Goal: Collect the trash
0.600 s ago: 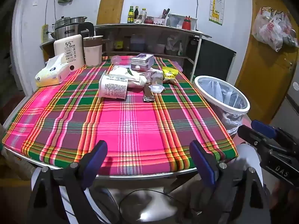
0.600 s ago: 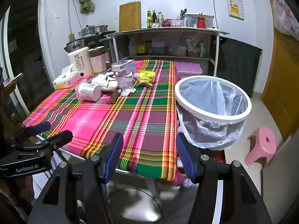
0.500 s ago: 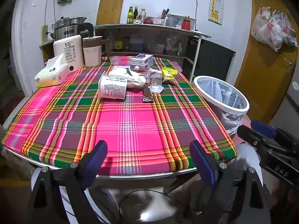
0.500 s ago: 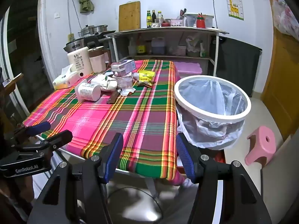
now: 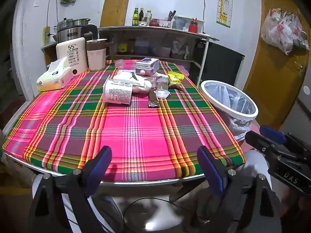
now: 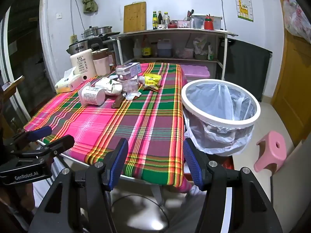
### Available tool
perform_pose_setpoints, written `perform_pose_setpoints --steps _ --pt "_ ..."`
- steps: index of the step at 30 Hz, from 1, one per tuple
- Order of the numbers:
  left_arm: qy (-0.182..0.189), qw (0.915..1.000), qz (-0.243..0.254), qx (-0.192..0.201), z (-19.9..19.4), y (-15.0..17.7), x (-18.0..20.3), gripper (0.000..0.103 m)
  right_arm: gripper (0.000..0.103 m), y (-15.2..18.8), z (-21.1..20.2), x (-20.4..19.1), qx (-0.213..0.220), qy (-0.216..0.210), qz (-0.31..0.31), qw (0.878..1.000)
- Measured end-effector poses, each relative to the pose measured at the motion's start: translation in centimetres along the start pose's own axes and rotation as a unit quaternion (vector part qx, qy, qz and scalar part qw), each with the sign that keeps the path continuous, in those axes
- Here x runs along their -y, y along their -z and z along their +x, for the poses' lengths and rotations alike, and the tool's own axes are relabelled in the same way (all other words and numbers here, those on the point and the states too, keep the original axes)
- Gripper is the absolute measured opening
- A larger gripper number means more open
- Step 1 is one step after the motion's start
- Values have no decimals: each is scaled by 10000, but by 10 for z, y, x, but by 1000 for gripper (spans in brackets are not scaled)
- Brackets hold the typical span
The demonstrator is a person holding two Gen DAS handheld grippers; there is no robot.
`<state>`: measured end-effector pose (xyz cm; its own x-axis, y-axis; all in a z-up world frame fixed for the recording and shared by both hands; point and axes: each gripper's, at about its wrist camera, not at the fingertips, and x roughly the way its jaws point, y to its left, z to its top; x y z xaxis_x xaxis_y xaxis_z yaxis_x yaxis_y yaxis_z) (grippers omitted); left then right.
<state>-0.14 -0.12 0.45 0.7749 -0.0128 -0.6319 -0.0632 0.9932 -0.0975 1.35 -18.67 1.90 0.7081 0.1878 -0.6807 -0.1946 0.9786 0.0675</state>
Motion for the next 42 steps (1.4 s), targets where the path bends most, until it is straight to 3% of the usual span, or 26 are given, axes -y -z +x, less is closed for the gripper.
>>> perform_pose_setpoints --steps 42 --pt "8 10000 -22 34 -6 0 -2 91 59 0 2 0 -26 10 -10 10000"
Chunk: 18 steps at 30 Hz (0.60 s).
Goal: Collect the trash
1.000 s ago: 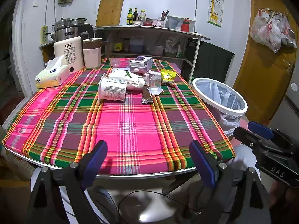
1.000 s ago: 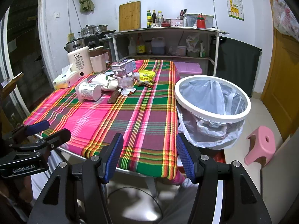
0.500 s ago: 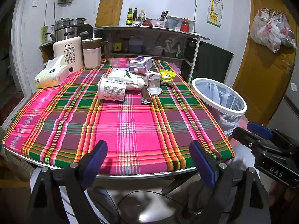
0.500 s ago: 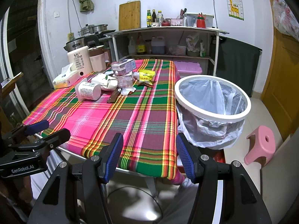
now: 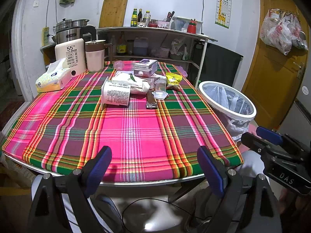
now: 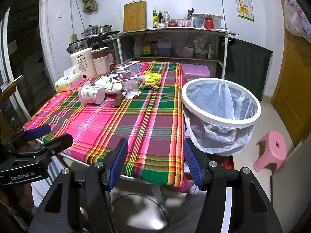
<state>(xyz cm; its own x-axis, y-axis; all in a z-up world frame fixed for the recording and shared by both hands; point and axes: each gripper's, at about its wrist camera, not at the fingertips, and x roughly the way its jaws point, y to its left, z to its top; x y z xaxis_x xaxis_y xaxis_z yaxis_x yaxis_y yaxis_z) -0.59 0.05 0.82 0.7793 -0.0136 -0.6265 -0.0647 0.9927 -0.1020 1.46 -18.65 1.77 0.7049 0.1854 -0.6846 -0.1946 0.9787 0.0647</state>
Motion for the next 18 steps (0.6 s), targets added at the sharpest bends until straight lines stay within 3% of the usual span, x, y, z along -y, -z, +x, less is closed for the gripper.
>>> perform_pose_setpoints --steps 18 --pt "5 10000 -1 0 0 0 0 91 59 0 2 1 -12 1 -6 10000"
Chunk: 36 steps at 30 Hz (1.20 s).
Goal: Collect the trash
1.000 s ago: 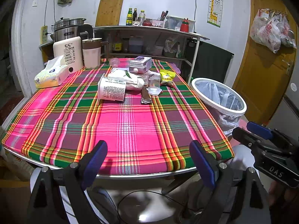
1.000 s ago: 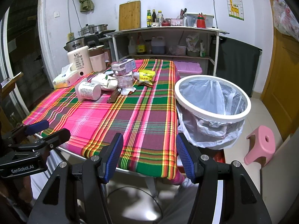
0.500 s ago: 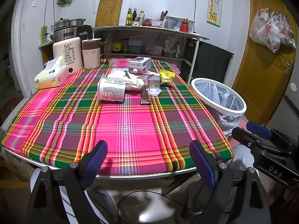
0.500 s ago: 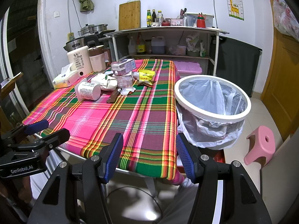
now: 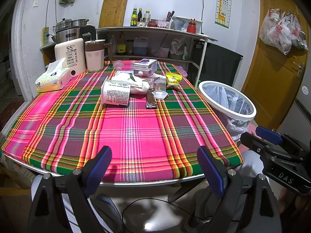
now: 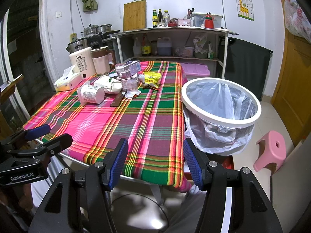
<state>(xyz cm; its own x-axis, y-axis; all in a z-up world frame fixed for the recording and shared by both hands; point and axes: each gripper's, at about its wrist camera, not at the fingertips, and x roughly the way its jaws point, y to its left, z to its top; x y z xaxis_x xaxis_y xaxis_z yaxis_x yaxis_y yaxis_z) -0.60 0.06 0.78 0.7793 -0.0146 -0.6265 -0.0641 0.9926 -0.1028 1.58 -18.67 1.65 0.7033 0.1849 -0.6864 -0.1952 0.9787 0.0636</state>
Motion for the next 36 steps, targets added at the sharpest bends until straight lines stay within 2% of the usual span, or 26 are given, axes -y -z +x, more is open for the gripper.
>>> perform_pose_setpoints --steps 20,30,36 --pt "82 9999 -39 -129 4 0 0 91 59 1 9 -2 -35 -61 -2 10000" --pt "31 9992 -349 -182 29 -13 -26 91 59 -18 32 -9 -160 -296 -98 9994" --pt "-197 9988 -433 -126 44 -30 -47 91 59 -36 53 -16 -291 -506 -166 9982"
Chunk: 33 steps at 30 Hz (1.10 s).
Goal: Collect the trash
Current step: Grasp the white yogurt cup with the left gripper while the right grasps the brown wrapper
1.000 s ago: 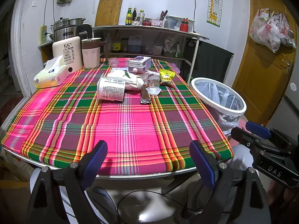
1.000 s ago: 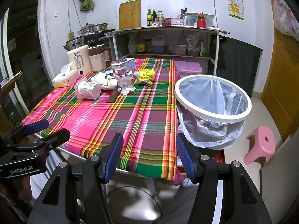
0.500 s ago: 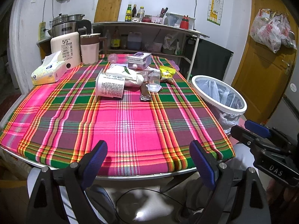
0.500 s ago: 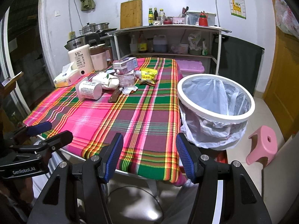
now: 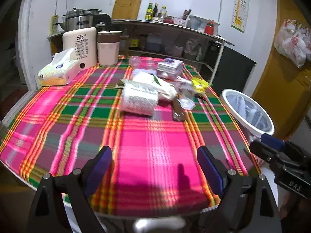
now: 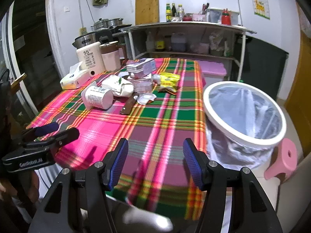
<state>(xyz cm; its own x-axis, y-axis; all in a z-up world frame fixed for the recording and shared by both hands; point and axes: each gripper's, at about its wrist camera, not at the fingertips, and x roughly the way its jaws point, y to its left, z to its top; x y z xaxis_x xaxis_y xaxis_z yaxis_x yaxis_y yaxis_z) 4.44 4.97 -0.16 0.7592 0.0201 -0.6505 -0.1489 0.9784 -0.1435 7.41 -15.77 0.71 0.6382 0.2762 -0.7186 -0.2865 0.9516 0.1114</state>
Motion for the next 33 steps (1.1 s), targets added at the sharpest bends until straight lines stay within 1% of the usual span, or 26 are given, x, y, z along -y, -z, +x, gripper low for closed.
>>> perform_pose_setpoints --steps 2,6,12,15,18,19,20,21,22,23,26,33 --pt "-100 9999 -8 42 6 -8 -6 91 59 -6 8 -2 -45 -59 1 10000" --pt "-146 9998 -30 108 18 -24 -15 91 59 -16 18 -7 -46 -80 -83 9999" --pt "-111 9999 72 97 40 -45 -17 91 59 -26 34 -9 -129 -83 -117 9998" --pt "-90 9998 153 20 53 -51 -15 90 59 -30 42 -7 -185 -75 -93 9998" --pt "-117 9995 261 -123 69 -56 -13 85 59 -34 51 -5 -245 -62 -67 9997" --pt "-141 9993 296 -172 74 -56 -13 81 59 -36 54 -4 -265 -65 -59 9996" --pt "-184 9989 346 -240 80 -57 -12 74 59 -37 57 -4 -279 -65 -56 9996" --pt "-201 9987 366 -285 83 -58 -13 70 59 -38 60 -4 -296 -66 -54 9995" --pt "-188 9987 357 -320 86 -58 -14 63 59 -40 63 -4 -314 -71 -57 9995" --pt "-166 9987 322 -351 88 -59 -16 63 59 -41 65 -4 -326 -75 -57 9994" --pt "-130 9992 244 -283 86 -60 -21 63 59 -46 73 -7 -374 -101 -73 9992" --pt "-167 9998 58 -128 73 -58 -38 63 59 -57 92 -21 -556 -244 -87 9981"
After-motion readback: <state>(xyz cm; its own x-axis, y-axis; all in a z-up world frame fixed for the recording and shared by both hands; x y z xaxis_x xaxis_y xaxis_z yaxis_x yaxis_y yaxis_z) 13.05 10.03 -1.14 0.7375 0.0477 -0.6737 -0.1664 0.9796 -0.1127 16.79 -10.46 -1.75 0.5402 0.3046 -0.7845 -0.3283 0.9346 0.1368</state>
